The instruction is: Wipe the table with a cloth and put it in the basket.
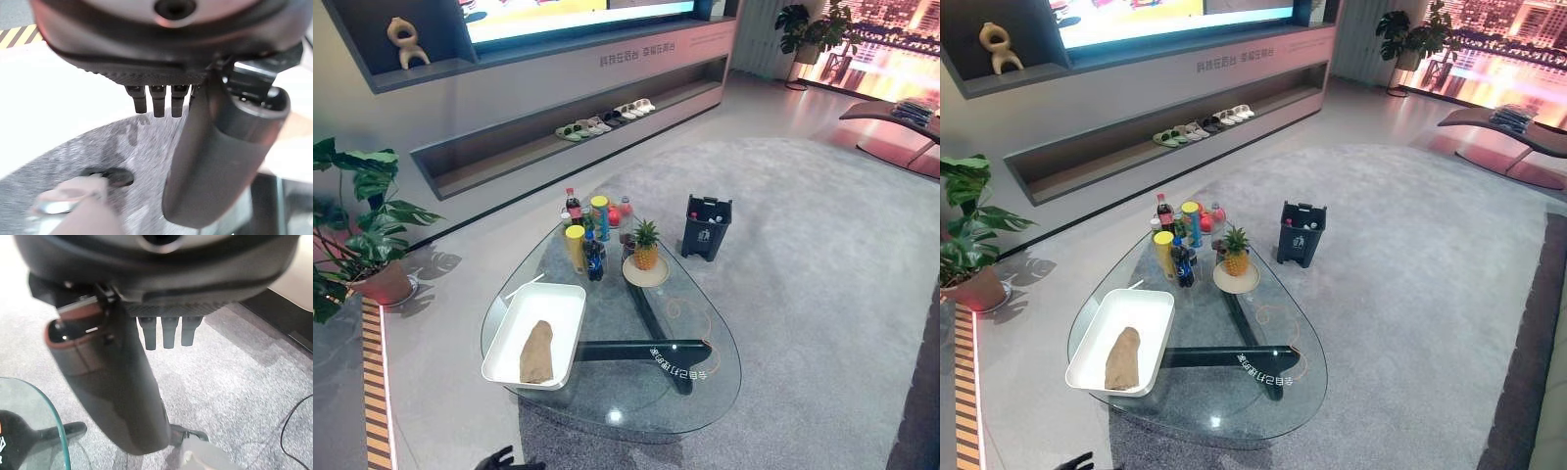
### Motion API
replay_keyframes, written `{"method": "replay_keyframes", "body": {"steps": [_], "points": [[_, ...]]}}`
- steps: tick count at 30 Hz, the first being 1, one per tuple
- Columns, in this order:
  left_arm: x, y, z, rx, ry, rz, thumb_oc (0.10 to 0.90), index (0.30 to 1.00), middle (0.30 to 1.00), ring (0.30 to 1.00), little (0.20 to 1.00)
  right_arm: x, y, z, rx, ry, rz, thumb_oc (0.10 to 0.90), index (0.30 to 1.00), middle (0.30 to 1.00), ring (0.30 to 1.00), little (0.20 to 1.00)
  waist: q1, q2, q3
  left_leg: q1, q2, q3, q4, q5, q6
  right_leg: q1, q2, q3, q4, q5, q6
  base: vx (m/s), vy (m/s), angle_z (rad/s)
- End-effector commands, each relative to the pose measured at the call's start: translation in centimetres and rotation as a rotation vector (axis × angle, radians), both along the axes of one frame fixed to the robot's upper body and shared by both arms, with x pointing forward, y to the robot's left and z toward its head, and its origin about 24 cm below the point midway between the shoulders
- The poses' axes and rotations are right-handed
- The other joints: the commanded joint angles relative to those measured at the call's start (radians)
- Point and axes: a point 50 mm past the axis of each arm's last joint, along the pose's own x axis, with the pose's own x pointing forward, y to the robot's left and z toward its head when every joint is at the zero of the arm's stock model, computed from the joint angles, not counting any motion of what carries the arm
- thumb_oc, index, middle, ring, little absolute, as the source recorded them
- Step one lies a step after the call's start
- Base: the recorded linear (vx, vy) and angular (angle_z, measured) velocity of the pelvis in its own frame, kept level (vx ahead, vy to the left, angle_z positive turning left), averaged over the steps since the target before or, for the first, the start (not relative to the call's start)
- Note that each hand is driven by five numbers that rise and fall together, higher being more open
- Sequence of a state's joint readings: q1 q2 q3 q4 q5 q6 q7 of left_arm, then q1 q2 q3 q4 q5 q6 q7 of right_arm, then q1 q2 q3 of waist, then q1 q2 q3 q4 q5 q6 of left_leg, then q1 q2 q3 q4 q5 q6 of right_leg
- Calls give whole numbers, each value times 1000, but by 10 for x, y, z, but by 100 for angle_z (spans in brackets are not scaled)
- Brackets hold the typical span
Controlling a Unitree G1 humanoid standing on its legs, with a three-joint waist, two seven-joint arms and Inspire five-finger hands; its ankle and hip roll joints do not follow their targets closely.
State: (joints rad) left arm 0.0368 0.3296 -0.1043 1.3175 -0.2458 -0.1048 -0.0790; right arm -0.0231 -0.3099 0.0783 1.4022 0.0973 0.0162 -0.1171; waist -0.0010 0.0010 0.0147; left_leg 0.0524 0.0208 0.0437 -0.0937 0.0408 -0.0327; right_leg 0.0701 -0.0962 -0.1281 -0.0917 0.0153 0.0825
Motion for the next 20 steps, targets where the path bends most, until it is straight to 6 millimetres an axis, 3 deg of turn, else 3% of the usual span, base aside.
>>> {"method": "replay_keyframes", "body": {"steps": [1,10,20], "points": [[36,4,8,-3,-47,-49,800,900,900,900,900,29,-11,9,-50,-22,98,800,900,900,900,900,6,19,32,24,-27,15,6,-73,-5,1,11,-22,54,-32,31,1,19,-5],[26,-7,1,-67,66,-99,800,900,900,900,900,36,2,6,-39,30,231,800,900,900,900,900,-2,18,27,41,-12,45,7,-76,-10,14,7,-33,53,-36,28,2,5,-1],[34,-20,-1,-95,50,-125,800,900,900,900,900,38,10,3,-13,55,292,800,900,900,900,900,-8,20,27,53,-9,44,8,-80,-10,26,8,-26,53,-42,23,7,5,-4]]}}
